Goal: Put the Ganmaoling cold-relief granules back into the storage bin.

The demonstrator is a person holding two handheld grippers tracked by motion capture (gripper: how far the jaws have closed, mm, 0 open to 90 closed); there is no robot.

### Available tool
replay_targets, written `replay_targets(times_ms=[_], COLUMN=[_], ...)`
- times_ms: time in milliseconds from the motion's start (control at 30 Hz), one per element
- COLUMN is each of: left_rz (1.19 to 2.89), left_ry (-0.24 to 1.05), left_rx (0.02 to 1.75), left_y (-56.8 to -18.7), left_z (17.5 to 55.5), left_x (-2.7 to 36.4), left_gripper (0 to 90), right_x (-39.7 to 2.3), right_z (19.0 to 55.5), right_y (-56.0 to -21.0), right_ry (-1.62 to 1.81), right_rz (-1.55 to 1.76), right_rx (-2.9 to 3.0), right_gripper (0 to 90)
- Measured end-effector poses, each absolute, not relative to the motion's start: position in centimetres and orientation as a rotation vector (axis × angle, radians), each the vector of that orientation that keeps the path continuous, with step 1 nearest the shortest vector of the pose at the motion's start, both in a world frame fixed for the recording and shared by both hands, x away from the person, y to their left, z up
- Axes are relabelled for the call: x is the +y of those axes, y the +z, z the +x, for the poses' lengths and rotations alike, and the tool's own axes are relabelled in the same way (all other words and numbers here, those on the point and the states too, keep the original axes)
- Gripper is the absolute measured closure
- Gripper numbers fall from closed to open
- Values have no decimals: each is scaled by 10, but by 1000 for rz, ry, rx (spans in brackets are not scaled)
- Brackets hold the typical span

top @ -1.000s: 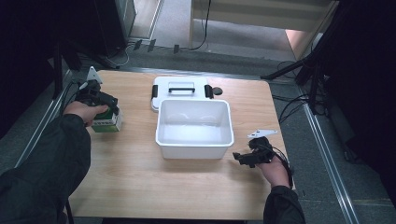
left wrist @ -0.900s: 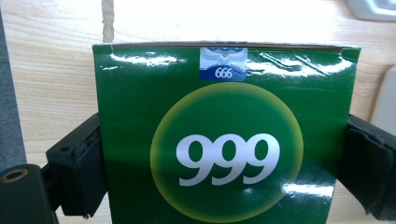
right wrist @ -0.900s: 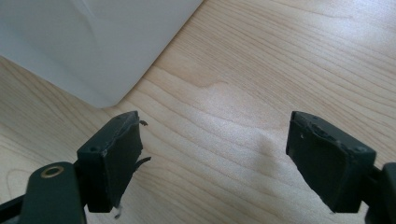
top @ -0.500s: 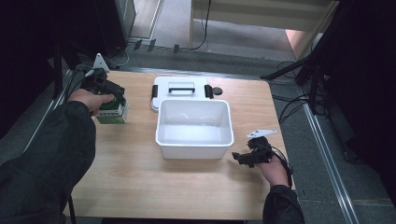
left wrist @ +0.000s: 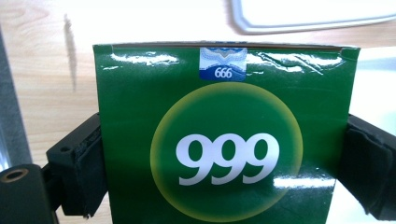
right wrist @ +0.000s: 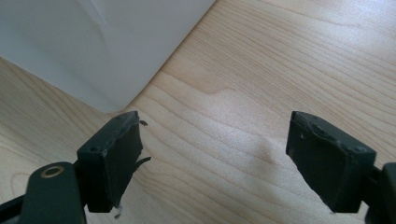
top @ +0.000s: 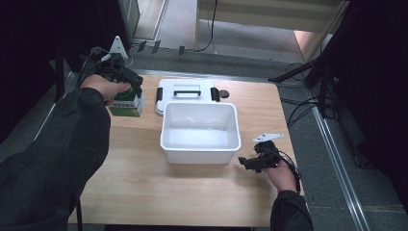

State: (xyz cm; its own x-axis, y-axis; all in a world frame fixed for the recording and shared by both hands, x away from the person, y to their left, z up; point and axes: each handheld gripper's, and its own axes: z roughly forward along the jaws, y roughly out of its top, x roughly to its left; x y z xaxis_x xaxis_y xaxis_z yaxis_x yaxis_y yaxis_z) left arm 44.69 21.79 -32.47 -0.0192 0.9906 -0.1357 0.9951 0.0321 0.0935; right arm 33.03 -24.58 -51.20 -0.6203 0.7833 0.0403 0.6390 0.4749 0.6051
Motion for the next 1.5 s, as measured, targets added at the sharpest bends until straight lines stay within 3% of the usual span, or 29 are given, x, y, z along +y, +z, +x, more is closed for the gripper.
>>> replay_targets(times_ms=[433,900,1500], left_rz=[2146,2205,2262], left_ry=[-44,-66,-104], left_rx=[2041,1970,1971], left_y=[-302,-302,-329], left_z=[458,461,457], left_x=[150,85,43], left_gripper=[54,54,54], right_x=[-246,-247,-250], right_z=[330,329,330], right_y=[-513,-512,-512], right_ry=[869,873,874], right_rz=[1216,1222,1236], right_rx=[2479,2481,2466], right_gripper=[185,184,184])
